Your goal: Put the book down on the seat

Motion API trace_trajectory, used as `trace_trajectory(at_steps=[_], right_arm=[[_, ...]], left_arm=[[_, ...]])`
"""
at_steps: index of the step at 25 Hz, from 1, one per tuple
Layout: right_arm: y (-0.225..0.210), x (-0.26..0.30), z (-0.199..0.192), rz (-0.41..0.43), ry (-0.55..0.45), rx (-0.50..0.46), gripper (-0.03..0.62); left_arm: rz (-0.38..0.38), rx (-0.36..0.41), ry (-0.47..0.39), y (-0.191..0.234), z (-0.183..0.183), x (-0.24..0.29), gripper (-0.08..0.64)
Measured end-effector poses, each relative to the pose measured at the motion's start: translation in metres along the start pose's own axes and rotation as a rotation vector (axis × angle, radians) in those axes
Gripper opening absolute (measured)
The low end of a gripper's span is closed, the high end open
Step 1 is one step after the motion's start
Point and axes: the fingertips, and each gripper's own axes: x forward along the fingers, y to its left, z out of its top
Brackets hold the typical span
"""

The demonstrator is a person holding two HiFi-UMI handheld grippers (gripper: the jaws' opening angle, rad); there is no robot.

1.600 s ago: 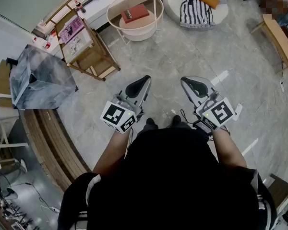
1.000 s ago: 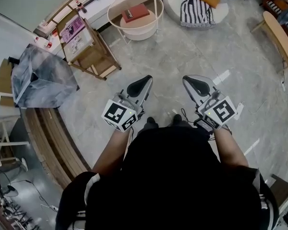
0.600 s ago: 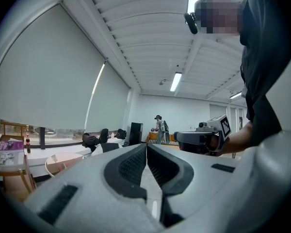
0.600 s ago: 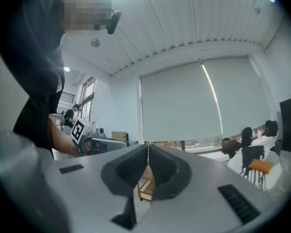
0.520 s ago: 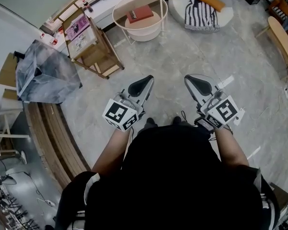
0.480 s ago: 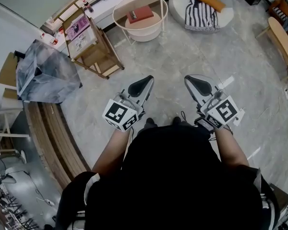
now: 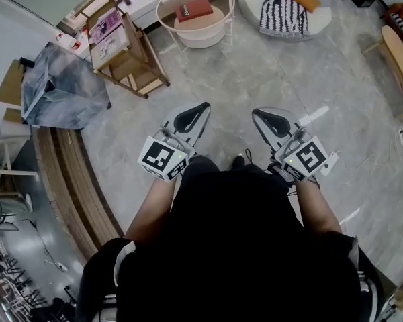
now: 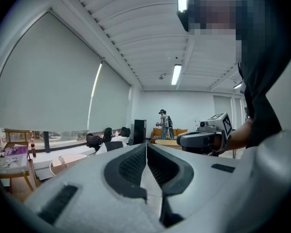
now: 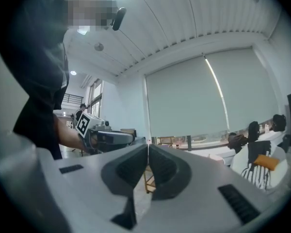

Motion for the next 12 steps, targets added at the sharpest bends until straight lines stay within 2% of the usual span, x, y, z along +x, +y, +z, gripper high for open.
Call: trace_trajectory(at_steps=[5,8,12], right_arm=[[-0.018,-0.01,-0.006,-0.021,0.005,-0.019,0.029],[-0.036,-0.01,-0.015,-0.052,0.009,0.008,0.029],[-0.055,0.004,-0.028,-0.048,0.033,0.016,0.029]], left_arm=[[-0.012,-0.001,0.03,-0.007,-0.009,0.009,0.025],[0.003,-0.02,0.037,0.003,-0.015,0.015,0.025],[0.001,-0.037,0.027,0.018,-0.022,0.036,0.026]])
